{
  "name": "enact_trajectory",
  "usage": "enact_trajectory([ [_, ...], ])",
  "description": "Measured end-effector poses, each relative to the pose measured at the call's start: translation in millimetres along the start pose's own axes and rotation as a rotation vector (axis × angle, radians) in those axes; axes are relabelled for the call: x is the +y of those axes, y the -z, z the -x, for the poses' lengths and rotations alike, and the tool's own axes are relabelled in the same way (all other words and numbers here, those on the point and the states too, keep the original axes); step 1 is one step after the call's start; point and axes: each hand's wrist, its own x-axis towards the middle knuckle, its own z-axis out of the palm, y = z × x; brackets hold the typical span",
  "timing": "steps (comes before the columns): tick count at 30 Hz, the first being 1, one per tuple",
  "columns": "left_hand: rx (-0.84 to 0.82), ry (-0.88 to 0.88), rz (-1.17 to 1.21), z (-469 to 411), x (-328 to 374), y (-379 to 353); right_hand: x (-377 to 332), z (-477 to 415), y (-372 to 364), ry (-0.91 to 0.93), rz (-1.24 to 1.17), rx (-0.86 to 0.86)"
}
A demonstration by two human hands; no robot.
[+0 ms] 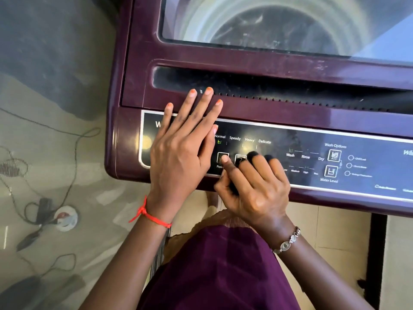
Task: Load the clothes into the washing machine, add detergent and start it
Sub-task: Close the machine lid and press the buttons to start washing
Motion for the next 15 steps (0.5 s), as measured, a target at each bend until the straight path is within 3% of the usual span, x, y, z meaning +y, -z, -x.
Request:
enact_trajectory([
  [10,-0.012,0.049,0.074,0.5,2.7,2.3,1.6,0.5,4.1,-0.083,-0.149,0.037],
  [15,-0.094,0.027,0.029,-0.4,1.6,6.1,2.9,1.0,6.4,-0.195,-0.289,0.060],
])
